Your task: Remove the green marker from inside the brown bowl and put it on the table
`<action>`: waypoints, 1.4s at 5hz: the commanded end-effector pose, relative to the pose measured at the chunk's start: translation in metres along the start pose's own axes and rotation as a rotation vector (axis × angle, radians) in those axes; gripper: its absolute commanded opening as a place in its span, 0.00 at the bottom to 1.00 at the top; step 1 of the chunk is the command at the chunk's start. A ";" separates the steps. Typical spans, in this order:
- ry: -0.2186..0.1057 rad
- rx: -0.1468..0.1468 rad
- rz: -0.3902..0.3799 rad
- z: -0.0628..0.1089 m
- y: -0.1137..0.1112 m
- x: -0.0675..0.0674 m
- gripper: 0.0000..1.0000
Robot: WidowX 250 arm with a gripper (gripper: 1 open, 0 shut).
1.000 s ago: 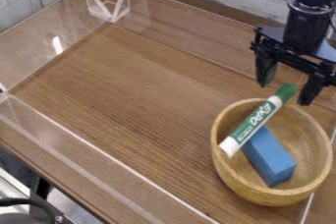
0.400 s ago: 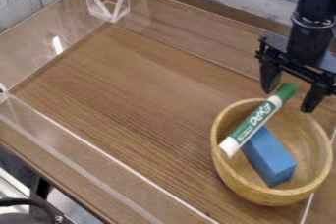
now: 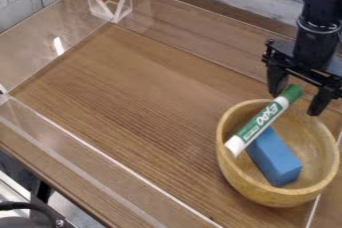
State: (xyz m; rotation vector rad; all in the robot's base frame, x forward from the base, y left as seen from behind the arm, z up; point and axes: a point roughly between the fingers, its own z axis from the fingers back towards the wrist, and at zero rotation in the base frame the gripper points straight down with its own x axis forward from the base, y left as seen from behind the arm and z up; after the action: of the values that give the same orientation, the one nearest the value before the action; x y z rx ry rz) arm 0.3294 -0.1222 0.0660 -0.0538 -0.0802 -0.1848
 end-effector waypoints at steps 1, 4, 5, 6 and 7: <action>-0.037 -0.001 -0.005 0.005 -0.002 0.007 1.00; -0.037 0.001 -0.013 -0.007 -0.004 0.005 1.00; -0.035 0.003 -0.033 -0.011 -0.007 0.001 1.00; -0.034 0.003 -0.038 -0.013 -0.007 -0.001 0.00; -0.017 0.008 -0.052 -0.008 -0.005 -0.008 0.00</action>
State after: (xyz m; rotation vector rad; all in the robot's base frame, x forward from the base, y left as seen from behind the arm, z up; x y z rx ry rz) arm 0.3156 -0.1205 0.0360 -0.0317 -0.0351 -0.2219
